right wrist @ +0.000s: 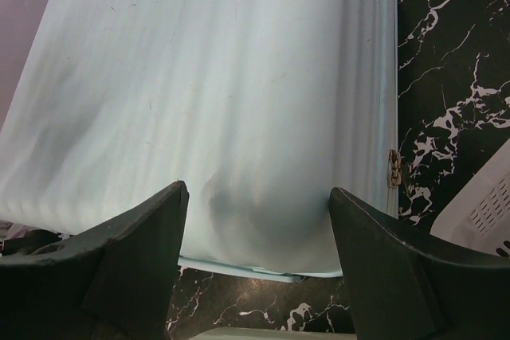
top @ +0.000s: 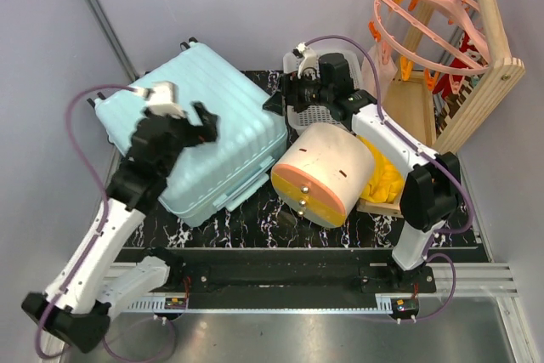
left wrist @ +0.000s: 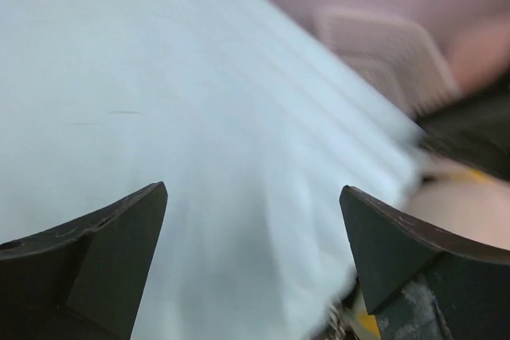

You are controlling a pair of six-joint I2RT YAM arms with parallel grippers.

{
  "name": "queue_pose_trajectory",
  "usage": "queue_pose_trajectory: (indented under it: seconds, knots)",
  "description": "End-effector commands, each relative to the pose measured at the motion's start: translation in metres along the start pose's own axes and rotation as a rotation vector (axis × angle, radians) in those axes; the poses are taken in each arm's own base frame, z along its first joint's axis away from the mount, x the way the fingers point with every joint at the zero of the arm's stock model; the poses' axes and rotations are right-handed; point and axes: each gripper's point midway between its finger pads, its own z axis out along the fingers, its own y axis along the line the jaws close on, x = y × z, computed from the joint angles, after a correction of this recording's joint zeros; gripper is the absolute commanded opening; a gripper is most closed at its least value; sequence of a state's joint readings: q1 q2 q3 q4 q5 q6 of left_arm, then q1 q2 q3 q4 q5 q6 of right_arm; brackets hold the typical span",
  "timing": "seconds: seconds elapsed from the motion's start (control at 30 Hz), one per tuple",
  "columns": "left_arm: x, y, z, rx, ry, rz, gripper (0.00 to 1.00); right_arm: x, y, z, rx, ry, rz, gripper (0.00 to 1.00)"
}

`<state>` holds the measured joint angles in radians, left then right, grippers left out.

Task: Open, take out, and arrange the luggage
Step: Adjust the luggage at the center of the board.

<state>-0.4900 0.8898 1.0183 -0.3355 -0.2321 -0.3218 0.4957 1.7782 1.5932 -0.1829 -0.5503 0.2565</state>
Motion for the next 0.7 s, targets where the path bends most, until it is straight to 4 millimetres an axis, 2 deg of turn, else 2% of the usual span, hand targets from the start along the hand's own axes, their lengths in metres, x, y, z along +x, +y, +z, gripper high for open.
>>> queue_pose_trajectory:
  seconds: [0.0, 0.03, 0.07, 0.1, 0.13, 0.17, 0.2, 0.3, 0.33, 0.4, 0.43, 0.5, 0.53, 0.57, 0.63, 0.67]
  knots:
    - [-0.026, 0.100, -0.028, -0.366, -0.014, -0.164, 0.99, 0.010, 0.027, 0.012, -0.115, 0.033, 0.020, 0.80]
    - [-0.029, 0.131, -0.044, -0.510, -0.053, -0.196, 0.99, 0.012, 0.030, 0.014, -0.119, 0.037, 0.019, 0.80]
    - [-0.038, 0.140, -0.064, -0.554, -0.120, -0.223, 0.99, 0.013, 0.030, 0.016, -0.122, 0.041, 0.020, 0.80]
    - [-0.041, 0.150, -0.073, -0.593, -0.154, -0.242, 0.99, 0.016, 0.030, 0.018, -0.124, 0.046, 0.024, 0.80]
    - [-0.035, 0.172, -0.082, -0.668, -0.180, -0.271, 0.99, 0.016, 0.031, 0.019, -0.127, 0.047, 0.025, 0.80]
    - [-0.036, 0.180, -0.090, -0.690, -0.204, -0.288, 0.99, 0.019, 0.031, 0.021, -0.128, 0.055, 0.029, 0.80]
    - [-0.033, 0.189, -0.091, -0.709, -0.198, -0.303, 0.99, 0.019, 0.032, 0.021, -0.134, 0.056, 0.032, 0.80]
    - [-0.002, 0.218, -0.084, -0.735, -0.118, -0.407, 0.99, 0.021, 0.035, 0.023, -0.147, 0.064, 0.030, 0.79]
    - [0.012, 0.232, -0.083, -0.755, -0.102, -0.442, 0.99, 0.023, 0.036, 0.024, -0.145, 0.066, 0.029, 0.78]
    - [0.024, 0.248, -0.087, -0.817, -0.105, -0.464, 0.99, 0.027, 0.039, 0.026, -0.149, 0.074, 0.029, 0.73]
    - [0.024, 0.254, -0.087, -0.837, -0.122, -0.462, 0.99, 0.028, 0.040, 0.026, -0.147, 0.076, 0.028, 0.70]
    - [0.030, 0.253, -0.077, -0.788, -0.125, -0.485, 0.99, 0.032, 0.048, 0.028, -0.159, 0.083, 0.018, 0.66]
    - [0.015, 0.238, -0.057, -0.640, -0.166, -0.481, 0.99, 0.036, 0.052, 0.030, -0.159, 0.091, 0.015, 0.64]
    - [0.022, 0.232, -0.046, -0.571, -0.157, -0.495, 0.99, 0.039, 0.053, 0.031, -0.161, 0.096, 0.013, 0.63]
    - [0.013, 0.220, -0.026, -0.437, -0.165, -0.511, 0.99, 0.049, 0.061, 0.034, -0.175, 0.117, 0.018, 0.60]
    - [0.012, 0.220, -0.022, -0.423, -0.161, -0.520, 0.99, 0.052, 0.064, 0.035, -0.180, 0.124, 0.019, 0.59]
